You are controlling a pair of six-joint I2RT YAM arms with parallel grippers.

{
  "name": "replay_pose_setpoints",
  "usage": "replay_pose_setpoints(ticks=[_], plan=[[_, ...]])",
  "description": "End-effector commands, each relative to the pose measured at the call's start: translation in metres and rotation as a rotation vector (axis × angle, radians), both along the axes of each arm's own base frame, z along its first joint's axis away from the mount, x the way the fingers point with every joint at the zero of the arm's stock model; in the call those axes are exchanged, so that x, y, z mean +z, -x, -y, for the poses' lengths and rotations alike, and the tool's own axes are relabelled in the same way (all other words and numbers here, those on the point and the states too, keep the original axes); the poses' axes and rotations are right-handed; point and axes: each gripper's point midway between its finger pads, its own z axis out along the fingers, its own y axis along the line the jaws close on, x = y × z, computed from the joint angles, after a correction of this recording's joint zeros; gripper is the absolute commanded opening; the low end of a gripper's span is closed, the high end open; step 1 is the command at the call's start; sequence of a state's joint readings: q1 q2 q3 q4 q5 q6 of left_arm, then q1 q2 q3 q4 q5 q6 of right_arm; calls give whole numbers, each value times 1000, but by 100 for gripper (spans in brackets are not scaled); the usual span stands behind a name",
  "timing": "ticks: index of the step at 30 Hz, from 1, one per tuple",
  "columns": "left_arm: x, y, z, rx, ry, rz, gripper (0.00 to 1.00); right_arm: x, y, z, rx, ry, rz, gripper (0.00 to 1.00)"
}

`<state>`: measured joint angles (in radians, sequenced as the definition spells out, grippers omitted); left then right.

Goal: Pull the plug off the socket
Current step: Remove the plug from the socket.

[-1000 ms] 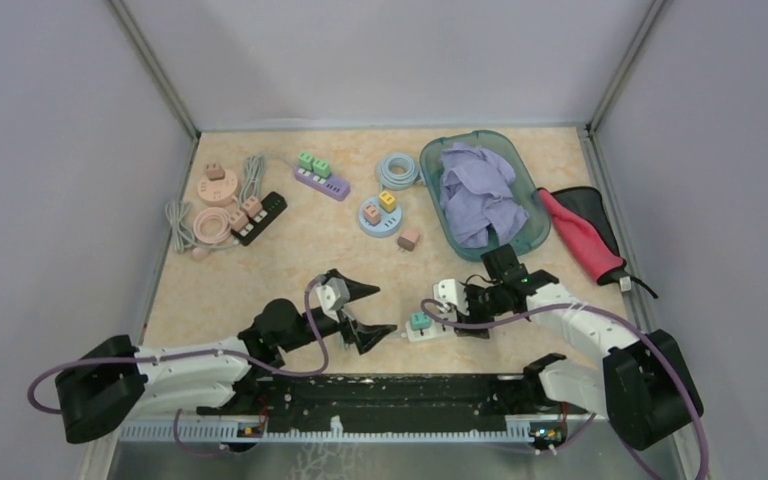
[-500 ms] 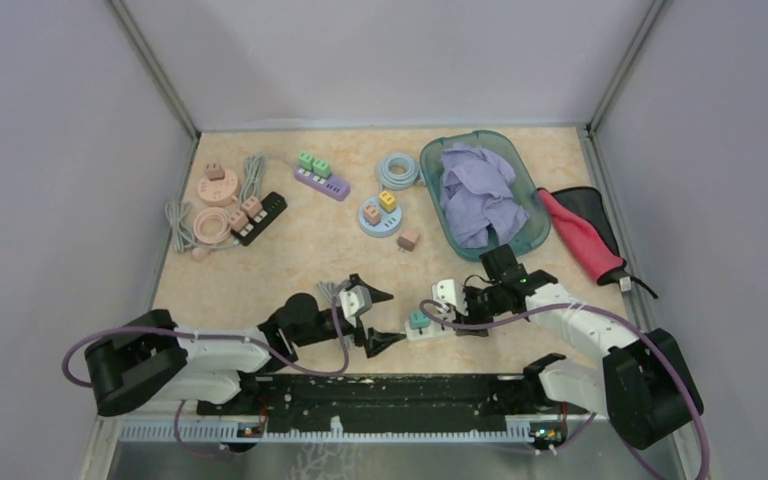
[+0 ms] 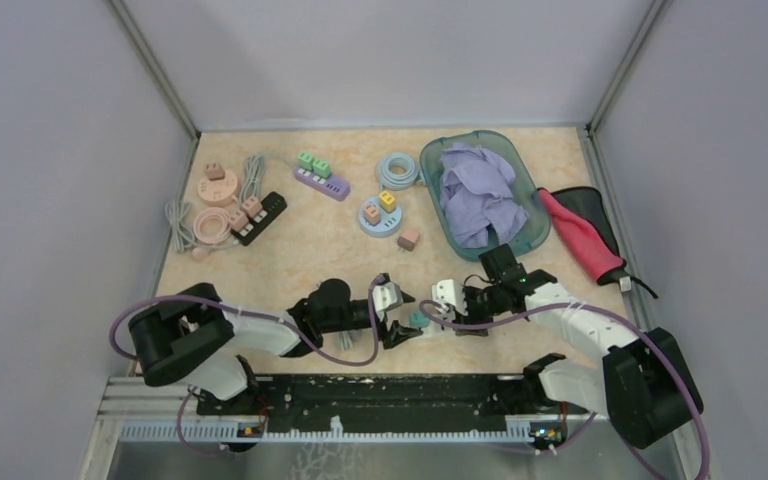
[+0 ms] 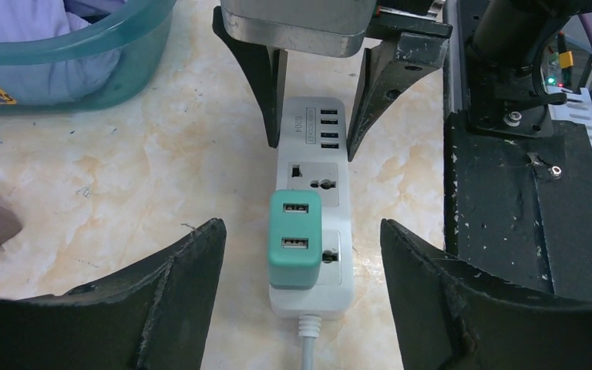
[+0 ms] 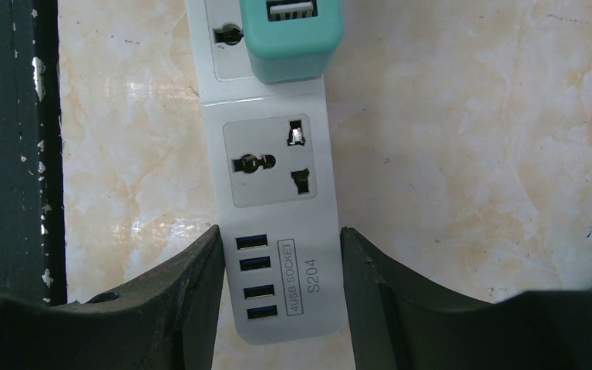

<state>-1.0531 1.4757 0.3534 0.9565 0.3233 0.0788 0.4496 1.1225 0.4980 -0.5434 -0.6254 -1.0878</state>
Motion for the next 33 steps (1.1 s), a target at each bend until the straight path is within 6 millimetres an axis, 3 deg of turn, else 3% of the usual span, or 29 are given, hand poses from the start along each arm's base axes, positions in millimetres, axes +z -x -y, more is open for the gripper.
replay_pose_setpoints(ticks=[1, 15, 24, 28, 33], plan=[[1, 1, 11, -38, 1, -5, 77, 11, -10, -9, 17, -22, 40, 22], [-21, -5, 18, -26, -57, -46, 58, 11, -11, -9, 16, -20, 39, 21], [-26, -6, 21, -22, -68, -56, 28, 10, -10, -8, 14, -19, 34, 20], [-18, -6, 20, -28, -41, -27, 10, 10, -10, -9, 10, -18, 25, 19], [-4, -4, 19, -40, -3, 66, 5, 8, -8, -9, 11, -8, 7, 13]])
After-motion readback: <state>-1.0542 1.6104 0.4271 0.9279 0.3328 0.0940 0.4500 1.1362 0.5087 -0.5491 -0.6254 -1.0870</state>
